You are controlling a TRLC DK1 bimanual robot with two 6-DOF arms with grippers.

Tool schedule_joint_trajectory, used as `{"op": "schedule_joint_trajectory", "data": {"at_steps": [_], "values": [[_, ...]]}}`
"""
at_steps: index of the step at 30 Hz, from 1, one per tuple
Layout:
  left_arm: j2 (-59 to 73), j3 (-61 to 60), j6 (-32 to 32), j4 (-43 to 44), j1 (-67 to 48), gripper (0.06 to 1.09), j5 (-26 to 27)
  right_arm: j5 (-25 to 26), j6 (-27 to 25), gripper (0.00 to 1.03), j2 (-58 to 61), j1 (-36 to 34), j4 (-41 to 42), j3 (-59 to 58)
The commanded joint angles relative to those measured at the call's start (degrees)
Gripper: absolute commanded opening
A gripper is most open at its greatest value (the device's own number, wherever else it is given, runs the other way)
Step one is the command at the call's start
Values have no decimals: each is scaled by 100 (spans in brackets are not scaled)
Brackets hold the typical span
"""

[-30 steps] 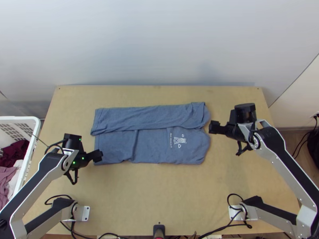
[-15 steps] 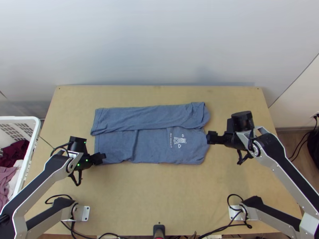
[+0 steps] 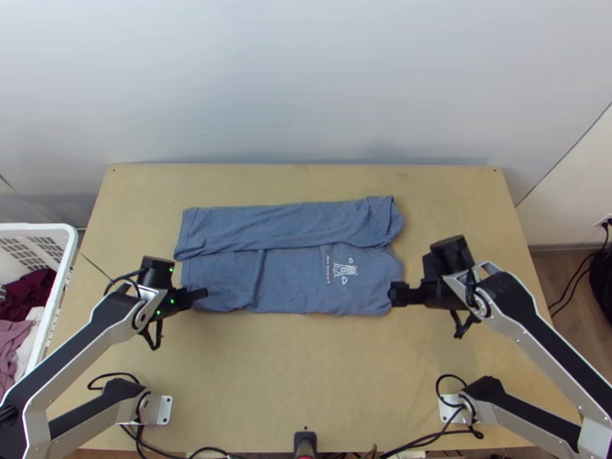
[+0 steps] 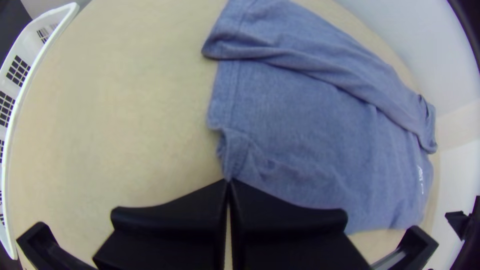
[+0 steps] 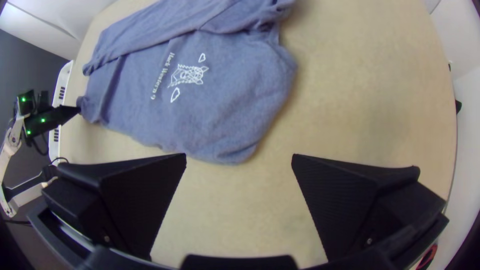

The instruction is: Fold the t-shirt

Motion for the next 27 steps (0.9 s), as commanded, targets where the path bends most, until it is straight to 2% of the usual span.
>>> {"op": "schedule_joint_trajectory", "data": {"at_steps": [1,10,23,27], "values": [[-79,452,42,-167,203,10,-107,-374,165,98,-29,158,94,-480],[-149,610,156,-281,370,10,-177,-568,490,97,621,703,1060,-981],[-88,619,314,-290,537,10,-247,-682,473,96,1658,334,1966,-1113],[-70,619,349,-272,545,10,-247,-682,482,84,1772,281,2159,-1060]]}}
